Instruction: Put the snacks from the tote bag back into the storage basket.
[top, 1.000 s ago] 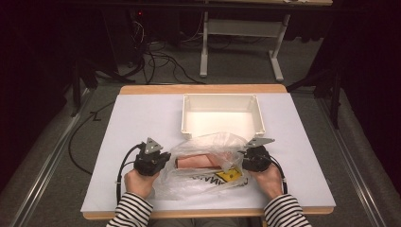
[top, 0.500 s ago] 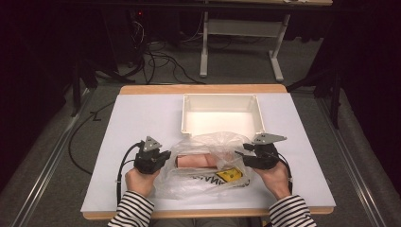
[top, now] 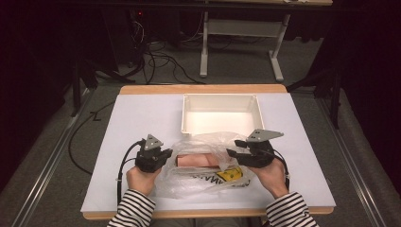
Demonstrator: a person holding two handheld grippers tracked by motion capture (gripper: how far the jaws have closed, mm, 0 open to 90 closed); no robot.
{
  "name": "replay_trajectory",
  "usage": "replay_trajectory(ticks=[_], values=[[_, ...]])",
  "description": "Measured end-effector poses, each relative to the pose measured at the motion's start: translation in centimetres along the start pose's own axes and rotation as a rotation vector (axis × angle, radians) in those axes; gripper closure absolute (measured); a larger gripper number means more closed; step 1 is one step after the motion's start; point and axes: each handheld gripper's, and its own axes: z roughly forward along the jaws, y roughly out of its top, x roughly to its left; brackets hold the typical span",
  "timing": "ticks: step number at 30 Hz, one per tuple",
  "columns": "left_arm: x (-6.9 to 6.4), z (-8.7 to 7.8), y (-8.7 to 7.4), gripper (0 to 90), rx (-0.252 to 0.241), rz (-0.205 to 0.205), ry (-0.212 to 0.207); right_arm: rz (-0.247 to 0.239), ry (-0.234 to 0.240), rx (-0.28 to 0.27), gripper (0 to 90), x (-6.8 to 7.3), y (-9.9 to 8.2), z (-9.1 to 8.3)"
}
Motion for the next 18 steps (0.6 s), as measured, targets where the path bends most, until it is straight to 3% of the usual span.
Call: replay_trajectory(ticks=[4, 10, 13, 18], values=[[0.0, -0.1, 0.2, 89.0, -0.006, 0.002, 0.006, 0.007, 0.016, 0.055, 52.6, 0.1, -0.4, 1.6], [-0.1, 0.0, 0.3, 89.0, -0.017, 0.003, 0.005, 0.005, 0.04, 0.119, 78.0, -0.5, -1.1, 2.7], [-0.1, 0.0, 0.4, 88.9, -0.021, 0.006, 0.003, -0.035, 0.047, 0.131, 88.3, -0.6, -1.2, 2.7], [0.0, 0.1, 0.4, 88.9, -0.017, 0.004, 0.002, -0.066, 0.04, 0.118, 90.0, -0.4, -1.2, 2.6]])
